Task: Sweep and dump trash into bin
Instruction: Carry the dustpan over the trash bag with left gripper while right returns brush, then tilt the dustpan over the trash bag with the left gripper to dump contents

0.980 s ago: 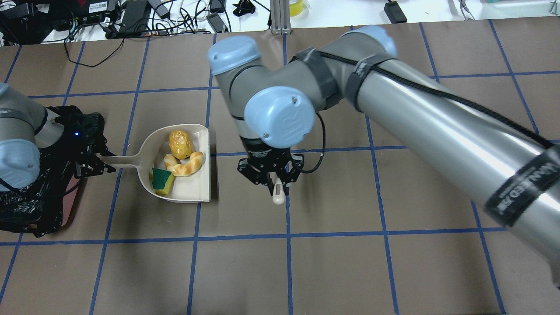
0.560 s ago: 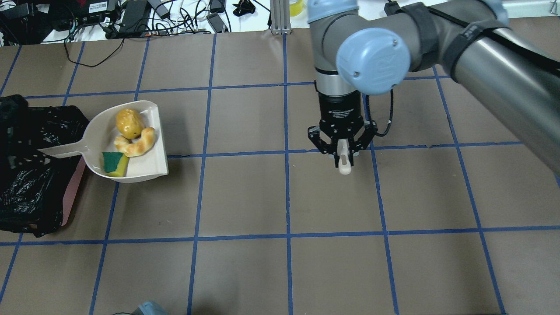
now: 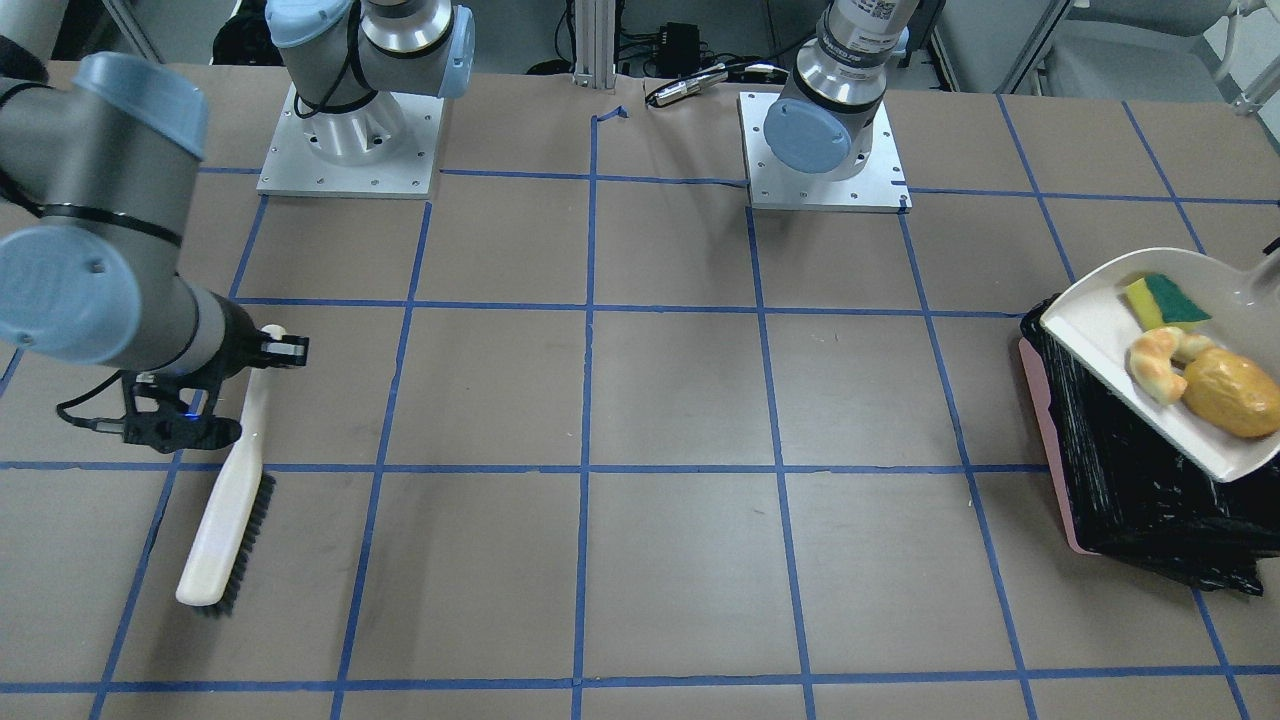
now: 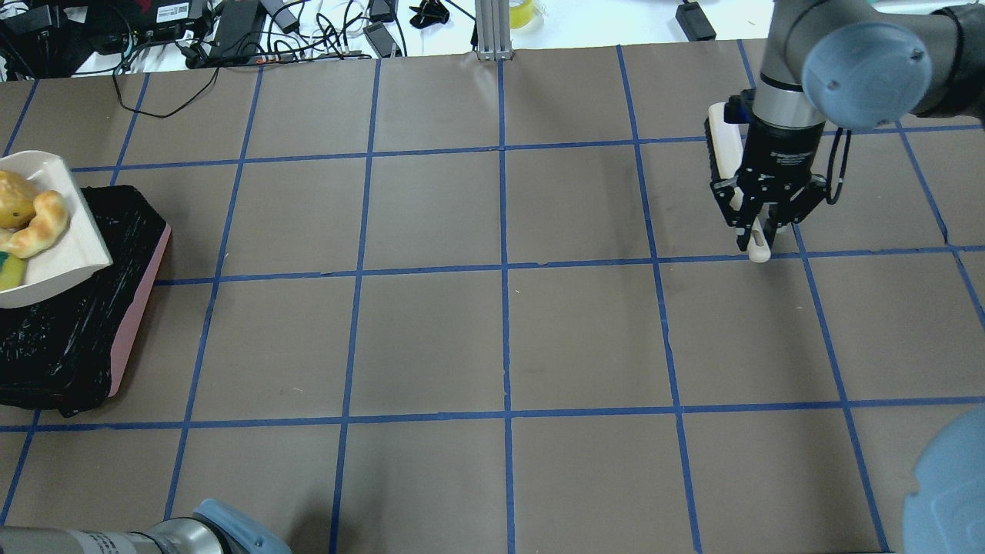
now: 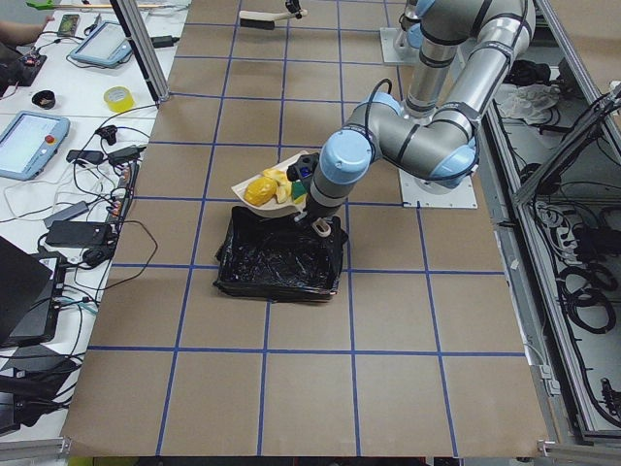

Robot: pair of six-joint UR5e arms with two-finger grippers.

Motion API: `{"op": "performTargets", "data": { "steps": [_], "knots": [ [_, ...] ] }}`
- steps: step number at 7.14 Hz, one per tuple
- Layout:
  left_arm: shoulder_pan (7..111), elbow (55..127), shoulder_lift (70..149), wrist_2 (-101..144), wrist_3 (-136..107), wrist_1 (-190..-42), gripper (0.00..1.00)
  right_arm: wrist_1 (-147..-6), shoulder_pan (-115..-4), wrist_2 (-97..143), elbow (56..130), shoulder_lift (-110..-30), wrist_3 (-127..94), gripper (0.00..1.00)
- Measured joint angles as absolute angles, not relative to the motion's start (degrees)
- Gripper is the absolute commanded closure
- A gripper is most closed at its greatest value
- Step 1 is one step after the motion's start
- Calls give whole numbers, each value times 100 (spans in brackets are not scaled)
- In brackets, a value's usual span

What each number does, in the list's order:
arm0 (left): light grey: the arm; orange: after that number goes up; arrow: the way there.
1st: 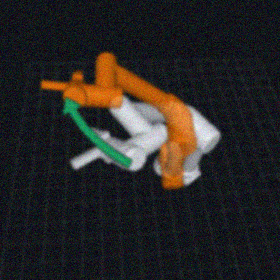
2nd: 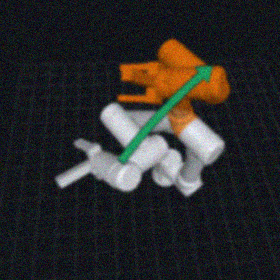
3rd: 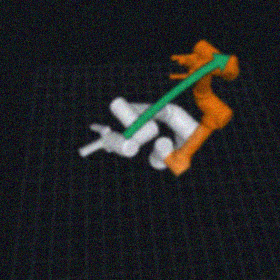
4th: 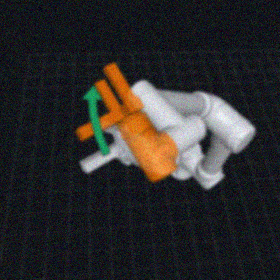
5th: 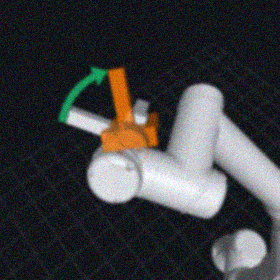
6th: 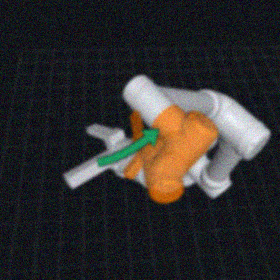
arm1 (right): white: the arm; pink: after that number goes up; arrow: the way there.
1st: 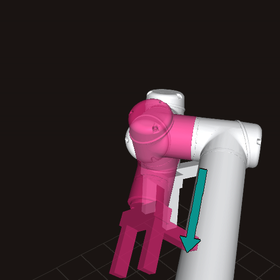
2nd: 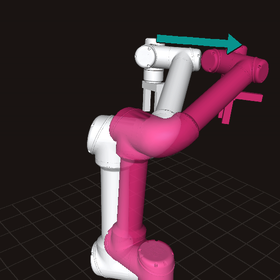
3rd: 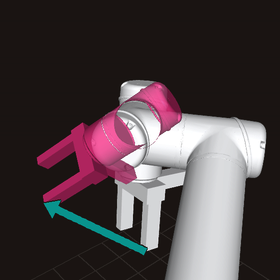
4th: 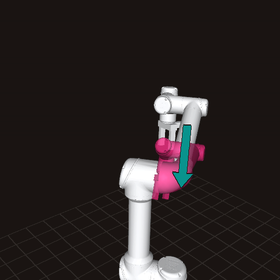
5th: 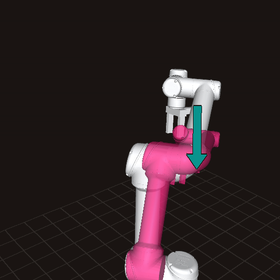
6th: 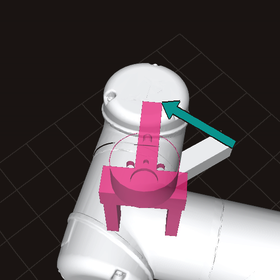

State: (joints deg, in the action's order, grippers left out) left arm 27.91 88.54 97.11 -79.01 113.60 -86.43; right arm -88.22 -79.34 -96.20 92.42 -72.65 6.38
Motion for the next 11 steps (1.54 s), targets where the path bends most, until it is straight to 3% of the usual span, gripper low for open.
{"op": "performTargets", "data": {
  "steps": [3, 8, 9, 10, 11],
  "knots": [
    [2537, 8541, 10040, -8836, 11419, -7933, 100, -9670, -7312, -10098, 9420, -6858, 1625, 100],
    [3592, 8208, 10305, -10906, 12770, -6843, 100, -9964, -7166, -10218, 9590, -6581, 1712, 100],
    [3899, 8301, 10318, -11394, 13179, -6478, 100, -9960, -7164, -10223, 9618, -6582, 1693, 65],
    [4204, 8508, 10302, -11814, 13500, -6012, 100, -9965, -7163, -10230, 9628, -6580, 1713, 21],
    [4391, 8725, 10282, -12035, 13823, -5496, 100, -9970, -7163, -10244, 9630, -6574, 1753, 12]
  ]
}}
